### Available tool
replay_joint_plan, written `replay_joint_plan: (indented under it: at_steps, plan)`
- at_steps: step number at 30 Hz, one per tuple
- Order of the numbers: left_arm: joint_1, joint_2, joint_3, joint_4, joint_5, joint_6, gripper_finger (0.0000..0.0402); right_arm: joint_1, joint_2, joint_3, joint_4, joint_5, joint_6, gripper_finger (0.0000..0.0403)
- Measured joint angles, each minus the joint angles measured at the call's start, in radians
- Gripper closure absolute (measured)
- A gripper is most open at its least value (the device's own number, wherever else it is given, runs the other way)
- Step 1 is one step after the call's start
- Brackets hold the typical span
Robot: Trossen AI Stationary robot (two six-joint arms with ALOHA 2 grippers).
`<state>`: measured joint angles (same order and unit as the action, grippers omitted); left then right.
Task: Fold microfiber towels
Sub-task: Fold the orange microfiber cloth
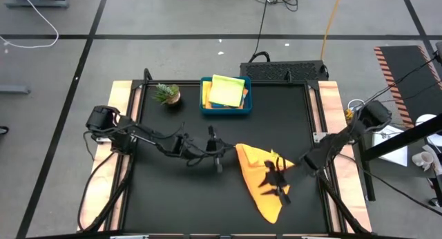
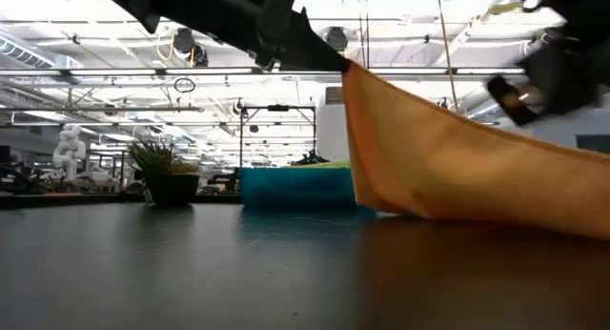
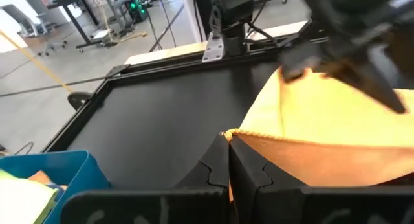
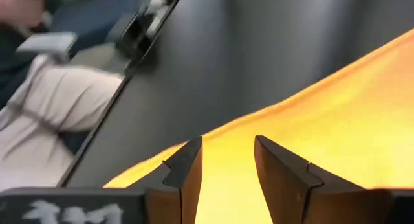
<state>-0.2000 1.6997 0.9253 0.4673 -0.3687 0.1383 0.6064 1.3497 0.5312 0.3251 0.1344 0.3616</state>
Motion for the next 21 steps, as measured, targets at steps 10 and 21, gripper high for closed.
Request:
replay_joint_plan:
  at_steps: [10, 21]
  plan:
    - [0.037, 0.0, 0.0, -0.061, 0.0, -0.064, 0.0401, 0.219, 0.213, 0.135, 0.0, -0.004, 0.18, 0.0271]
    - [0.043, 0.0, 0.0, -0.099, -0.001, -0.113, 0.0401, 0.298, 0.32, 0.177, -0.06, 0.05, 0.256, 0.0271]
